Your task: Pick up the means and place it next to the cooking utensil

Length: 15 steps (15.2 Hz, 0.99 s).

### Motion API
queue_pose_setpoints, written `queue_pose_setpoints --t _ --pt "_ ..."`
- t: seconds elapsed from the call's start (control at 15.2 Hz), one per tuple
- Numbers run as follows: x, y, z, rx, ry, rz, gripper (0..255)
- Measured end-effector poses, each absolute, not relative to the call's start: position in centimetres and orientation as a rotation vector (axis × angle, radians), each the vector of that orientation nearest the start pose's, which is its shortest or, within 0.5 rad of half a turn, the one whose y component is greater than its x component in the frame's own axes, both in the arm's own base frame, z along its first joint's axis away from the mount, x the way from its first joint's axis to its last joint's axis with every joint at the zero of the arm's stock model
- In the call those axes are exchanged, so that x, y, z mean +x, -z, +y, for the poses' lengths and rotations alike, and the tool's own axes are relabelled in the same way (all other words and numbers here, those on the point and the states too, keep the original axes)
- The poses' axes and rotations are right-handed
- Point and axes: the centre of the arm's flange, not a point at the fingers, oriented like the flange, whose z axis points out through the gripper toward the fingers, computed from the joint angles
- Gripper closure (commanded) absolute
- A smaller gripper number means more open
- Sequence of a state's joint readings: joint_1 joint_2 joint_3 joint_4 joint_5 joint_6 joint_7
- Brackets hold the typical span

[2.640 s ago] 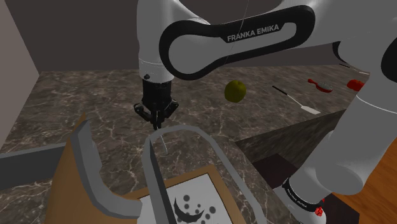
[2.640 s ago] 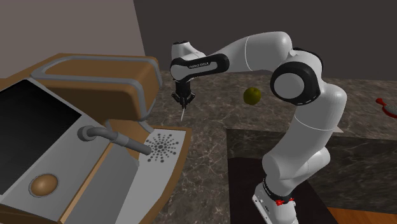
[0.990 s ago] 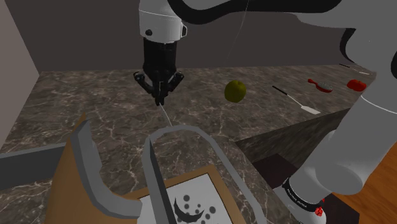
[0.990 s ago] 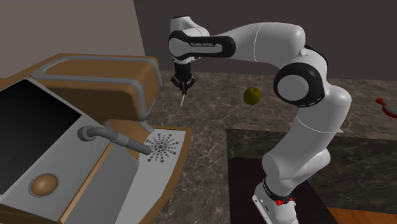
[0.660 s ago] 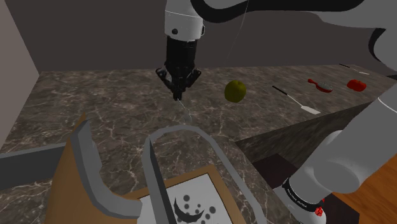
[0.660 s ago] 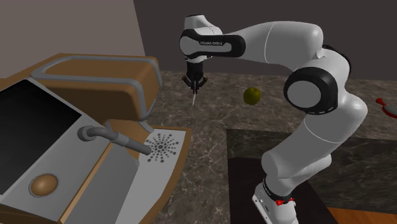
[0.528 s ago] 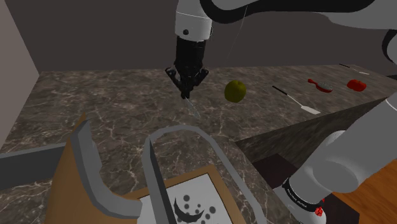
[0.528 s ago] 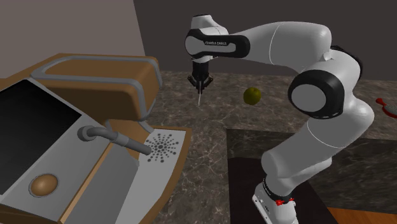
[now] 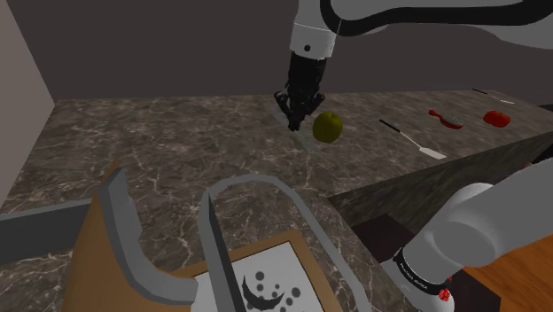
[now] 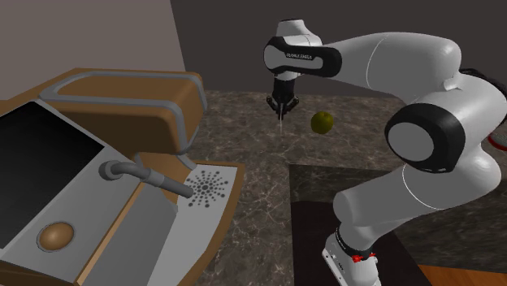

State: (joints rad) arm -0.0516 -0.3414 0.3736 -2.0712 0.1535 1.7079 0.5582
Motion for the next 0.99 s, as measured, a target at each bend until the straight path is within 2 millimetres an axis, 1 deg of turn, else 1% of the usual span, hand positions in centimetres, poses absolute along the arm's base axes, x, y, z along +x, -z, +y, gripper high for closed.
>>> queue_pose_setpoints --t 0.07,0.13,0.2,0.33,0.46,0.59,0.66,0.92,0.99 --pt "41.6 -55.6 16.5 -3.1 -0.079 0.441 255" --pt "41.7 -56.1 15.2 -3.1 -0.079 0.441 255" --pt "41.3 -56.1 14.0 -3.1 -0.079 0.441 255" --pt "40.8 -56.0 10.7 -3.099 -0.08 0.442 255" --pt "40.5 -56.2 8.4 -3.099 -0.08 0.441 255" --pt "39.8 -56.3 5.6 -3.099 -0.08 0.441 255" --pt "40.0 -56.4 4.4 -3.1 -0.079 0.441 255" --pt "38.6 -56.1 -0.6 -3.099 -0.08 0.441 255" --pt "38.5 -55.9 -1.8 -3.099 -0.08 0.44 255"
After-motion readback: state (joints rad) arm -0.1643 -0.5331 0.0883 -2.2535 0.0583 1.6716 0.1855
